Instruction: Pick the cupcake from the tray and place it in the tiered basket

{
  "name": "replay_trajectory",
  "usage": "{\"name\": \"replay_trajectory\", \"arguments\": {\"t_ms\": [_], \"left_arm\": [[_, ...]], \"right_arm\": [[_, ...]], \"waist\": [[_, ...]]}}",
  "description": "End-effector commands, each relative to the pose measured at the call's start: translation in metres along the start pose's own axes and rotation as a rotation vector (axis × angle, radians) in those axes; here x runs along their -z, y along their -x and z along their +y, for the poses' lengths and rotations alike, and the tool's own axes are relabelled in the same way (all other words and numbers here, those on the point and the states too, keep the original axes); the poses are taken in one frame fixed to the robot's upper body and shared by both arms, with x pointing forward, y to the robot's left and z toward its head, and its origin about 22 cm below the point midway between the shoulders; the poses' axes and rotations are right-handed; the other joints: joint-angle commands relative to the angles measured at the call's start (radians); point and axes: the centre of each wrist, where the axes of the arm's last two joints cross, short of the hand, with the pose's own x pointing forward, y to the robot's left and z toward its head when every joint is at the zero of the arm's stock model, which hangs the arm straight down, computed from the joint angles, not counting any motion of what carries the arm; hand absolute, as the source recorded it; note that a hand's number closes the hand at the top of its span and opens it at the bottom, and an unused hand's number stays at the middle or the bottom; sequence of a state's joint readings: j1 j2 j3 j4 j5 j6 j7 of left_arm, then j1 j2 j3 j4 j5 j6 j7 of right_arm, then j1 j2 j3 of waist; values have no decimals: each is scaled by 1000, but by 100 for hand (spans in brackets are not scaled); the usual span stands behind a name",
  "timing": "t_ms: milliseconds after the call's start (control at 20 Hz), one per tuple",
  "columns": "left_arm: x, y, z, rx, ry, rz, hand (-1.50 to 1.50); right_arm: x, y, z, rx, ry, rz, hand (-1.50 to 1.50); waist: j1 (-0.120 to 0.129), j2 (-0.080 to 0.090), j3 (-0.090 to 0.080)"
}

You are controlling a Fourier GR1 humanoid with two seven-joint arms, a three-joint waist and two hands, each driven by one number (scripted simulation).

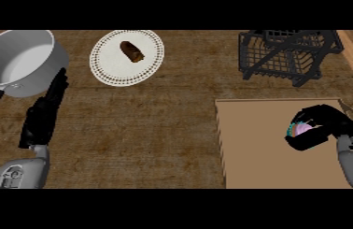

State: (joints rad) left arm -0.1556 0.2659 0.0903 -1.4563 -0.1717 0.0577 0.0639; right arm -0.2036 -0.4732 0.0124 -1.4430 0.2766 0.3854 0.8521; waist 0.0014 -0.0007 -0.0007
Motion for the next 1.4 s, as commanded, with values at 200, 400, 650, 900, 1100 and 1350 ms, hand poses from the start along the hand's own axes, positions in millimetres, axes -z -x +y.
{"name": "replay_trajectory", "arguments": {"t_ms": [200, 400, 650, 900, 1100, 1350], "left_arm": [[11, -14, -25, 1, 90, -59, 0], [6, -9, -22, -6, 80, -47, 0], [17, -21, -23, -7, 47, -35, 0], [4, -5, -15, -2, 24, -14, 0], [9, -5, -12, 4, 1, -3, 0], [-21, 8, -16, 2, -1, 11, 0]], "right_arm": [[-69, -168, 96, -211, 142, -377, 150], [-95, -225, 142, -154, 243, -440, 150], [-122, -255, 126, 109, 447, -572, 150], [-152, -289, 93, 174, 707, -664, 150], [-170, -300, 77, 174, 815, -653, 150], [-169, -299, 19, 56, 912, -560, 150]], "waist": [[121, 21, -3], [91, 13, -1], [58, 6, 0], [26, 1, 0], [4, -2, 0], [6, -5, 0]]}}
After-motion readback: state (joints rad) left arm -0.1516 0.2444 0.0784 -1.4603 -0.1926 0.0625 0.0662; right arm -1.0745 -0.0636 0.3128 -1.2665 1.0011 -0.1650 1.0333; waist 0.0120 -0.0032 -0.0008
